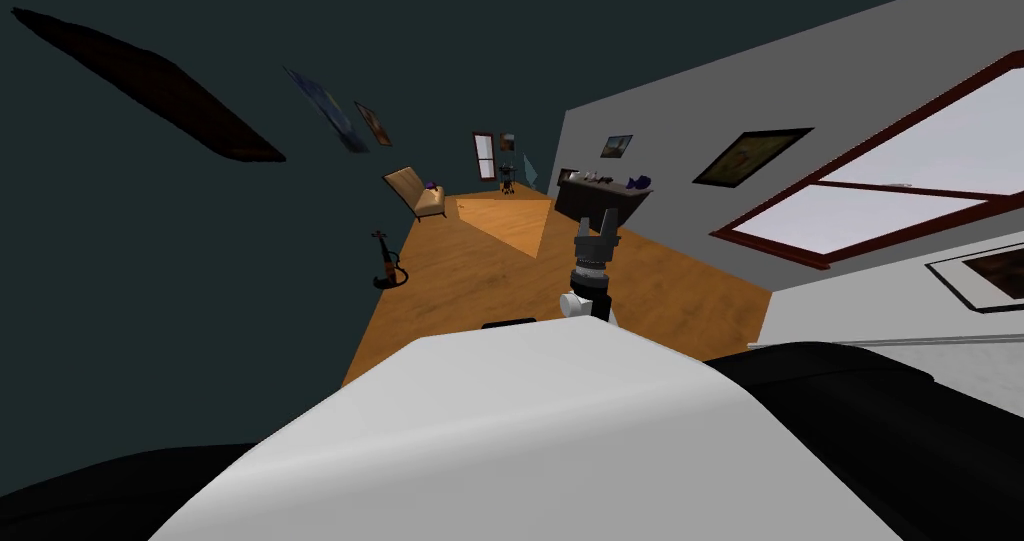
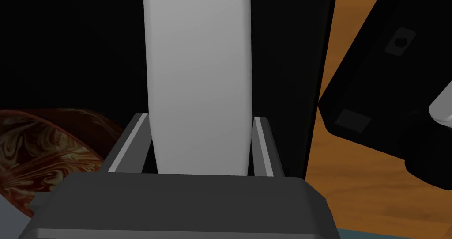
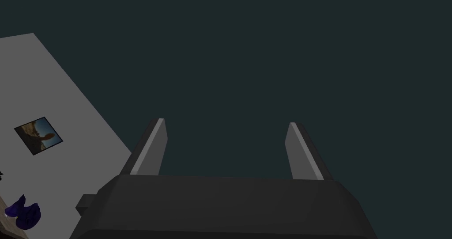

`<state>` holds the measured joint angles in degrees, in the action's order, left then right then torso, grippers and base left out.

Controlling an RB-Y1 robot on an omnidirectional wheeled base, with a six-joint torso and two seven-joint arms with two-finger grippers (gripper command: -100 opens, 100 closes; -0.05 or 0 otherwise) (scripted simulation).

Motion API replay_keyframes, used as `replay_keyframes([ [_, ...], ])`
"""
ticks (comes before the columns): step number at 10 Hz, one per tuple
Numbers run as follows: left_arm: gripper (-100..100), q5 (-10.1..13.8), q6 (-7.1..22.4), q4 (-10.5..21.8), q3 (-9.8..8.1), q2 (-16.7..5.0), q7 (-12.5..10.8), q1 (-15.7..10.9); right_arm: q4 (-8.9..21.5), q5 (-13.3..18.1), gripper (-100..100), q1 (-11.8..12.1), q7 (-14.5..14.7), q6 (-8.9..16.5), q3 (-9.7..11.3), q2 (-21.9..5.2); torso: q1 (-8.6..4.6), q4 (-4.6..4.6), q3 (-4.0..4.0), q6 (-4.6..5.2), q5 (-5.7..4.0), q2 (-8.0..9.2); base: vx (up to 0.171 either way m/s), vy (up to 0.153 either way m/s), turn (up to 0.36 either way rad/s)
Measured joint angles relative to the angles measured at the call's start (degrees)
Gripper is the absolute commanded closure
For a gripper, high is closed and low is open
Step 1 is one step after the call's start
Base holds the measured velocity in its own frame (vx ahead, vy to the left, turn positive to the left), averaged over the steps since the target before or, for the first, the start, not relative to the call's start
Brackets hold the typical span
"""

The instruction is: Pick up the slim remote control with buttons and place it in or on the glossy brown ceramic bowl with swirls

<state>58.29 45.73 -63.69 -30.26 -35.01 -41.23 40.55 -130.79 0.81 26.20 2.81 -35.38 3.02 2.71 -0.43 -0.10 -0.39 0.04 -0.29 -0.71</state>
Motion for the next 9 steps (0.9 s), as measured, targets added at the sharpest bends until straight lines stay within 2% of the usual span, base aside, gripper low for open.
replay_keyframes([
  [2,100,0.47,1.51,-1.6,-0.46,-1.29,-0.88,0.05,0.0,0.0,0,-0.01,0.0,0.0,-0.01,-0.01,0.27,0.02,0.11,-0.05,0.11,0.23,0.078,0.091,0.04],
  [4,100,2.75,3.59,-0.89,-0.55,-3.04,0.02,-0.66,0.0,0.0,0,-0.01,0.0,0.0,-0.01,-0.01,0.69,0.03,0.17,-0.11,0.24,0.35,0.055,0.159,0.093],
  [9,100,7.83,8.78,1.99,1.12,-5.46,2.83,-2.29,0.0,0.0,0,-0.01,0.0,0.0,-0.02,-0.02,1.0,0.11,0.39,-0.34,0.43,0.7,0.034,0.171,0.135],
])
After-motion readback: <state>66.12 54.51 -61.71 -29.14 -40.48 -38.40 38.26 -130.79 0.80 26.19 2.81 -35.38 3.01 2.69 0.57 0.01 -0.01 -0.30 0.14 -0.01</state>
